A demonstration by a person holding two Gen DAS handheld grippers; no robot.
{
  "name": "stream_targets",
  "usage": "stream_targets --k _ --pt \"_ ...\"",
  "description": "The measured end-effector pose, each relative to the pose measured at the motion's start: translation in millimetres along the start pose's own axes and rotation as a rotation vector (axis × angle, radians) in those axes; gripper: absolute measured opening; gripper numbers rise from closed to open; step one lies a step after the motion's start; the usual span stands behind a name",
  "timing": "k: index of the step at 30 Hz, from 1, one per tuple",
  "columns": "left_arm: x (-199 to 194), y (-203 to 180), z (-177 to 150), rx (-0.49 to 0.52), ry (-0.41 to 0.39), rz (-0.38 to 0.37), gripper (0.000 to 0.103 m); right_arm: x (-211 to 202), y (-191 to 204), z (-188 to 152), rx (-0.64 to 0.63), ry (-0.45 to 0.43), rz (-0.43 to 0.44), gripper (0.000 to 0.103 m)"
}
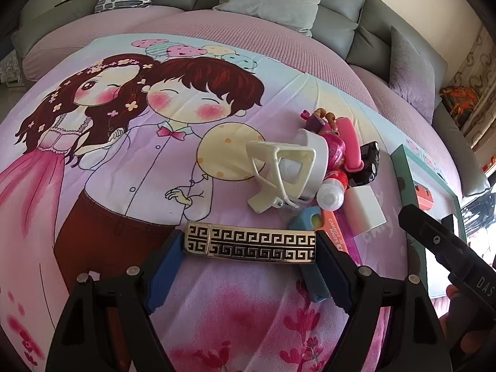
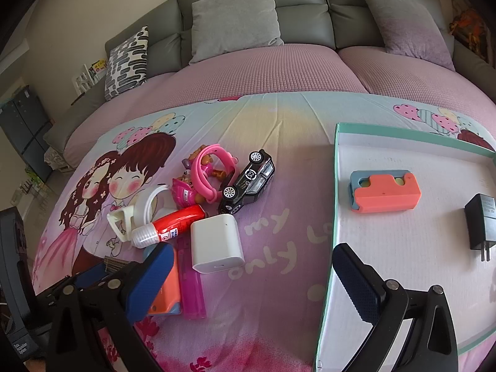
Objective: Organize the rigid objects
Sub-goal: 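Grasp the gold patterned bar with the left gripper while the right gripper grasps the orange box cutter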
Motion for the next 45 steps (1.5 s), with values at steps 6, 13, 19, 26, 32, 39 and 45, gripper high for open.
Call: stream_targets --k 6,13,19,26,32,39,45 --pt "-8 19 4 -0.085 -0.018 0.046 0.083 -1 3 0 -0.009 -0.006 -0.006 0.103" --pt "-22 35 7 -0.153 -0.056 0.096 0.083 -8 29 0 -0.143 -0.052 -0.025 0.103" --pt "-27 43 9 -0.171 -0.064 0.118 0.083 7 54 -12 -0.199 0.011 0.072 0.089" --pt "-32 50 9 -0.178 -0.070 0.139 0.083 15 71 -21 -0.251 0.038 0.096 0.078" --pt "-33 55 9 -0.183 -0.066 0.154 0.083 17 80 -25 -0.287 0.049 0.092 0.066" --pt "-32 58 9 -0.189 -0.064 0.152 0.083 19 97 -31 -0.346 0.053 0.101 0.054" --pt "-31 60 8 -0.195 -0.061 0.152 0.083 26 106 -36 -0.361 0.072 0.109 0.046"
Point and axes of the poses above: each gripper's, at about its wrist camera, not at the fingertips, and x roughly the way its jaws point, y to its left, z to its top, the point moved 1 cm from there along x, roughly the way its jaws point, and after that the axes turned 6 degrees about -x, right-handed, at the moved point
